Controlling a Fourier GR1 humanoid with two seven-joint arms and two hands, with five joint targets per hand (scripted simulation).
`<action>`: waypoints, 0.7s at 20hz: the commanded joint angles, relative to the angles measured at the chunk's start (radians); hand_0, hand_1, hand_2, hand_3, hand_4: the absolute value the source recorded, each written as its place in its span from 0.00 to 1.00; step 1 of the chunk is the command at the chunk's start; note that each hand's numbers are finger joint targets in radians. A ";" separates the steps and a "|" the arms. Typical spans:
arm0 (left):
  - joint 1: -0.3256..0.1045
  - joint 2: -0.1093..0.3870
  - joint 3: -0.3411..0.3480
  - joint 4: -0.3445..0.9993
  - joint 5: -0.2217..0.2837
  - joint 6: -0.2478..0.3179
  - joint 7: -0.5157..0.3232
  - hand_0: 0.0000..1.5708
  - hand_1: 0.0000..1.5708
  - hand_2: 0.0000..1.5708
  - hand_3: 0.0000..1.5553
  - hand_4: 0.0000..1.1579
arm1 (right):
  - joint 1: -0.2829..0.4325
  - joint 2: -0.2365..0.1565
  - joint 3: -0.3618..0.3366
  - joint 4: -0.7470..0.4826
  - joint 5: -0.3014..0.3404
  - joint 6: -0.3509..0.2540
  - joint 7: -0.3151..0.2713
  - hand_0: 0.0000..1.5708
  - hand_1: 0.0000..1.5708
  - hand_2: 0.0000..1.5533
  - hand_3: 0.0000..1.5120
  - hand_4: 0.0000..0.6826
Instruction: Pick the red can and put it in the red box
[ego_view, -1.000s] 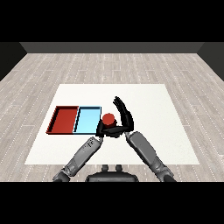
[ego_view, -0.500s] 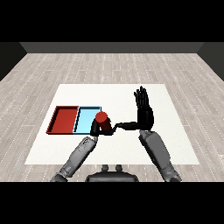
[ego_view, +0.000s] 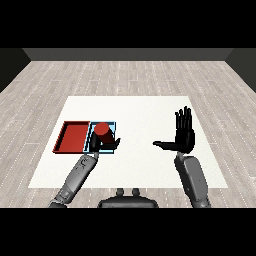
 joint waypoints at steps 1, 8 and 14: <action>-0.003 0.080 0.056 -0.019 -0.033 -0.011 0.040 1.00 1.00 0.99 0.93 0.96 | 0.117 -0.034 -0.055 0.040 -0.015 0.059 -0.052 0.00 0.00 0.00 0.00 0.00; -0.129 0.159 0.165 0.132 -0.085 -0.039 0.094 1.00 1.00 0.99 0.92 0.98 | 0.204 -0.018 -0.034 0.187 0.023 0.139 -0.160 0.00 0.00 0.00 0.00 0.00; -0.178 0.262 0.248 0.282 -0.129 -0.076 0.144 0.98 0.98 0.85 0.93 0.95 | 0.184 0.012 -0.051 0.232 0.020 0.123 -0.137 0.00 0.00 0.00 0.00 0.00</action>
